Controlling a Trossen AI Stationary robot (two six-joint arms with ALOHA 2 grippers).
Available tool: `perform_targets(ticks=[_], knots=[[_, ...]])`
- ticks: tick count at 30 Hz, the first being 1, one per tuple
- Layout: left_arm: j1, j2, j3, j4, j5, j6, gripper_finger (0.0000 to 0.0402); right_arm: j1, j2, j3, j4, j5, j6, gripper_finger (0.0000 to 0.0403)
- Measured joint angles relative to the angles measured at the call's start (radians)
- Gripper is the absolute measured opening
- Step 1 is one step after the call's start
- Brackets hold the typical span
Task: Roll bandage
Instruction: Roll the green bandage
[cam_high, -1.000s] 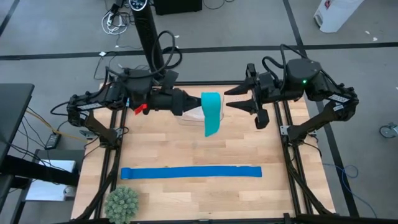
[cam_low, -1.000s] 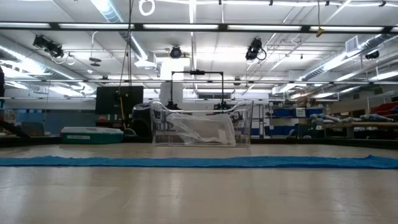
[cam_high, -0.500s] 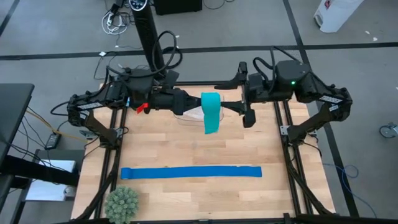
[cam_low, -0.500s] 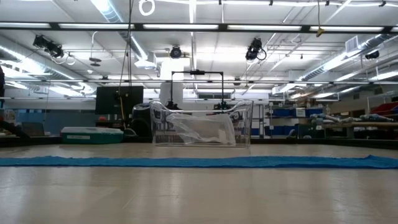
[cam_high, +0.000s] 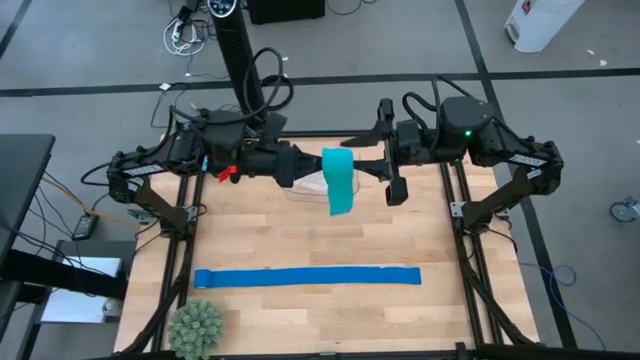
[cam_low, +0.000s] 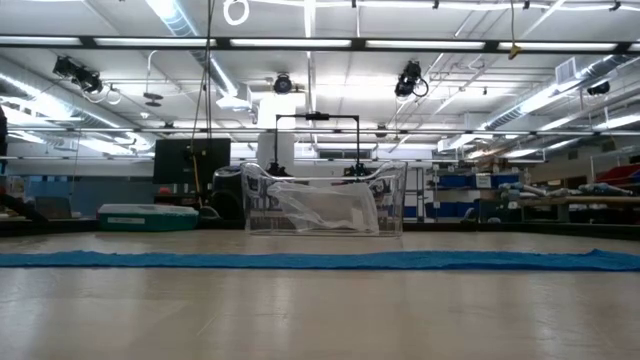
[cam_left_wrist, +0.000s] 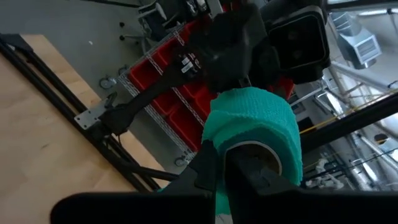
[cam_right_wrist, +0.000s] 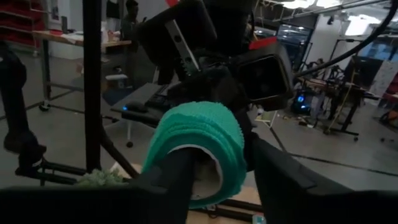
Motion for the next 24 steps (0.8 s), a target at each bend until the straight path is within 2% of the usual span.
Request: perform_targets(ticks=[5, 9, 13, 16, 21, 24], knots=[[0.000, 0.000, 0.000, -0.009, -0.001, 0.067, 0.0033, 0.000, 0.007, 0.000, -0.019, -0.014, 0.001, 0.0085], [-0.001, 0.002, 0.000, -0.010, 0.001, 0.113, 0.0078, -0.001, 0.008, 0.000, -0.036, -0.048, 0.005, 0.0013], [0.006, -0.004, 0.000, 0.000, 0.039, 0.154, 0.0137, -0.001, 0.006, 0.000, -0.038, -0.078, 0.054, 0.0011], [0.019, -0.015, 0.018, -0.004, 0.089, 0.190, 0.0167, -0.014, -0.004, 0.000, -0.043, -0.133, 0.109, 0.0003], [0.024, -0.045, 0.079, 0.004, 0.081, 0.267, 0.0176, -0.047, -0.011, 0.000, -0.049, -0.240, 0.262, 0.0001], [0.018, -0.044, 0.115, -0.020, 0.043, 0.327, 0.0170, -0.085, -0.012, 0.000, -0.048, -0.326, 0.418, 0.0001]])
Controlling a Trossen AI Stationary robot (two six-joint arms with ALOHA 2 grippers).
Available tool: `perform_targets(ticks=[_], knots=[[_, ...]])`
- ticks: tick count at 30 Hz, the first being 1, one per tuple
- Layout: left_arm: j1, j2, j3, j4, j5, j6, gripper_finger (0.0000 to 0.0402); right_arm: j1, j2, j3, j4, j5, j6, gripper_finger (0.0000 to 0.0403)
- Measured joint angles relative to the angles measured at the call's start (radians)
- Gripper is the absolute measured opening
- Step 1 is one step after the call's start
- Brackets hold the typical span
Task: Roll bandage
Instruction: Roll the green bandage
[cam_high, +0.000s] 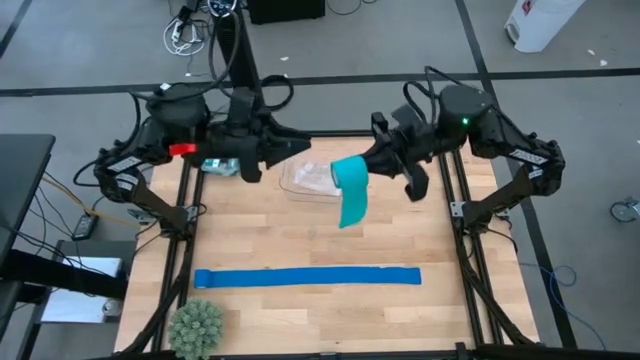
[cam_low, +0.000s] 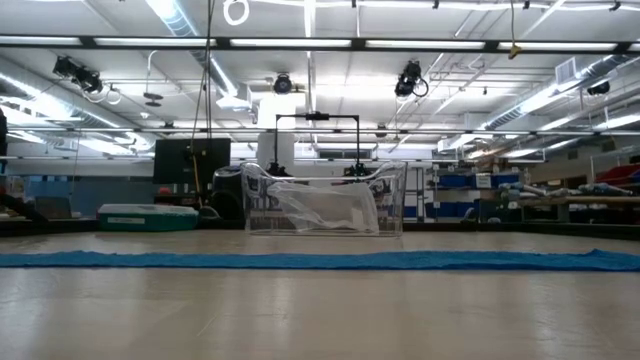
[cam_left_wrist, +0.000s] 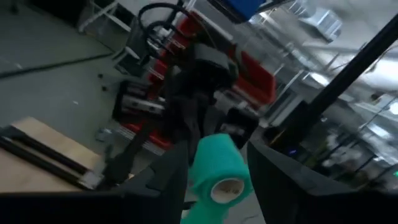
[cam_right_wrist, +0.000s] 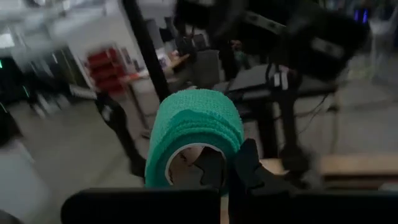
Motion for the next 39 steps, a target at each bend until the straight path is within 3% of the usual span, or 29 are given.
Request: perform_targets(ticks=[10, 15, 26, 35, 39], knots=[[-0.062, 0.047, 0.005, -0.103, -0.124, 0.202, 0.0166, -0.114, 0.022, -0.001, 0.003, -0.253, 0.506, 0.0001], [-0.086, 0.071, 0.004, -0.116, -0.160, 0.299, 0.0166, -0.129, 0.042, -0.001, -0.030, -0.278, 0.624, 0.0001], [-0.101, 0.078, 0.004, -0.145, -0.227, 0.343, 0.0166, -0.150, 0.049, -0.001, -0.071, -0.240, 0.650, 0.0000], [-0.101, 0.079, 0.004, -0.155, -0.248, 0.372, 0.0164, -0.129, 0.094, 0.000, 0.011, -0.275, 0.680, 0.0000], [-0.100, 0.078, 0.004, -0.156, -0.250, 0.376, 0.0120, -0.130, 0.106, 0.000, 0.034, -0.279, 0.675, 0.0002]])
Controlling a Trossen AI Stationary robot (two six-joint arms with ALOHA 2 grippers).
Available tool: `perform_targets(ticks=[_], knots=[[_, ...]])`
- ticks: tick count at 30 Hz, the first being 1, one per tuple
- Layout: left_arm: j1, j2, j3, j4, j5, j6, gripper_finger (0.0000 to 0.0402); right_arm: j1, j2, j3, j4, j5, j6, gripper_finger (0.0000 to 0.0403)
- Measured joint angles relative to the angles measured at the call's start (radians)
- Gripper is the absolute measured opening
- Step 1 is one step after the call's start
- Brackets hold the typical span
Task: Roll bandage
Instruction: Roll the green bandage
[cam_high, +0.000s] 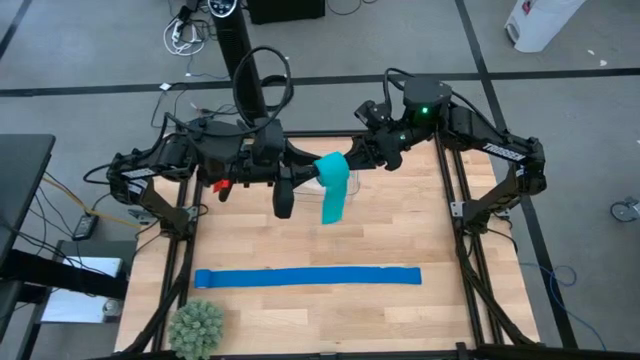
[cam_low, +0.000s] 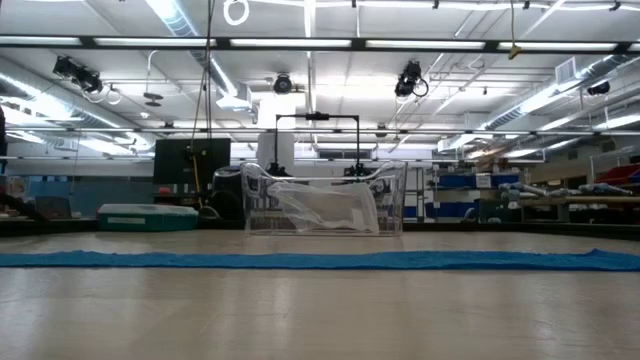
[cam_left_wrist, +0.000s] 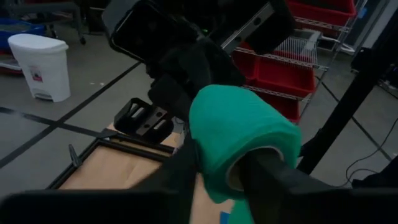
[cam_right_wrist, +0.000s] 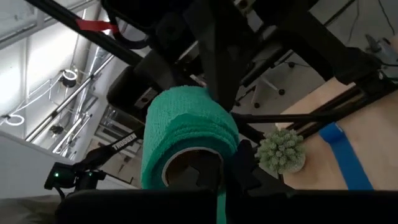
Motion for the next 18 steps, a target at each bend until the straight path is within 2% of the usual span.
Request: perform_targets(ticks=[3, 4, 9, 12, 18], knots=[[0.000, 0.000, 0.000, 0.000, -0.009, -0.004, 0.0036, -0.001, 0.000, 0.000, 0.005, -0.010, -0.019, 0.0012], [0.001, 0.000, 0.000, 0.002, -0.010, -0.009, 0.0023, -0.001, -0.001, 0.000, 0.005, -0.010, -0.028, 0.0017], [0.018, -0.002, 0.000, 0.012, 0.011, -0.142, 0.0019, -0.020, -0.015, 0.000, 0.009, -0.016, -0.112, 0.0050], [0.035, -0.008, 0.000, 0.019, 0.073, -0.261, 0.0019, -0.045, -0.050, -0.001, -0.004, -0.015, -0.189, 0.0064], [0.062, -0.006, -0.003, 0.093, 0.216, -0.473, 0.0019, -0.022, -0.138, 0.001, -0.063, 0.118, -0.485, 0.0066]])
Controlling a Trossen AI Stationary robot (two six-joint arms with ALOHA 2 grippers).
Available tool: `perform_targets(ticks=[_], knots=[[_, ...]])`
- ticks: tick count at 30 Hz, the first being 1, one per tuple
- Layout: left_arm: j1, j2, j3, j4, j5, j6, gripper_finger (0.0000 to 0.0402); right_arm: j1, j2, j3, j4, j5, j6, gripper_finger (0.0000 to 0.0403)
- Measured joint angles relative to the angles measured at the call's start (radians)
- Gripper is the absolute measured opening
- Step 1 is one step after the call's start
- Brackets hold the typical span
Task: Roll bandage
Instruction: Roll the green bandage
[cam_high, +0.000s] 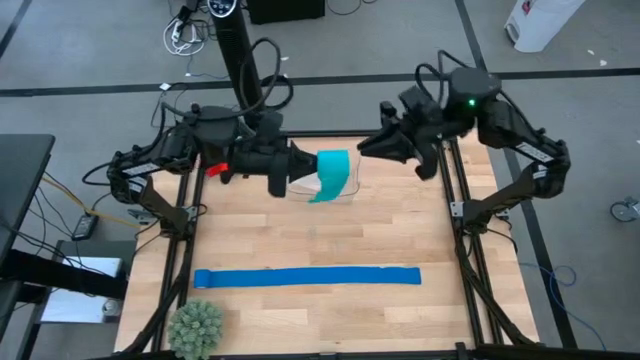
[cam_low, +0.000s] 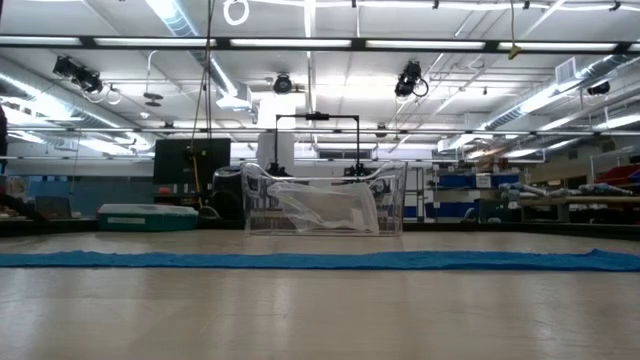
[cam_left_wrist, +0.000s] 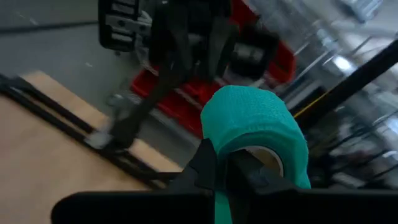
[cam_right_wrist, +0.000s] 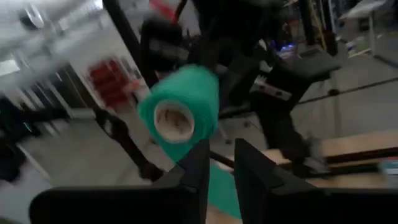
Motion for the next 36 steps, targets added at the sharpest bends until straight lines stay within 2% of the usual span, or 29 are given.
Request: perform_targets(ticks=[7, 12, 15, 21, 29, 32, 36], knots=[[0.039, 0.046, -0.004, 0.077, 0.096, -0.228, 0.0019, 0.089, -0.050, -0.001, -0.073, 0.167, -0.287, 0.0065], [0.062, 0.089, -0.005, 0.076, 0.147, -0.353, 0.0030, 0.170, -0.064, -0.001, -0.107, 0.360, -0.489, 0.0066], [0.072, 0.104, -0.005, 0.106, 0.171, -0.394, 0.0029, 0.208, -0.071, -0.001, -0.108, 0.406, -0.575, 0.0066], [0.079, 0.117, -0.005, 0.109, 0.197, -0.420, 0.0022, 0.238, -0.082, -0.001, -0.167, 0.433, -0.585, 0.0085], [0.079, 0.117, -0.005, 0.122, 0.183, -0.427, 0.0022, 0.238, -0.093, -0.001, -0.202, 0.448, -0.562, 0.0164], [0.079, 0.117, -0.005, 0.123, 0.183, -0.428, 0.0022, 0.238, -0.093, -0.001, -0.201, 0.487, -0.561, 0.0194], [0.079, 0.117, -0.005, 0.123, 0.180, -0.429, 0.0023, 0.238, -0.085, -0.001, -0.186, 0.501, -0.565, 0.0221]])
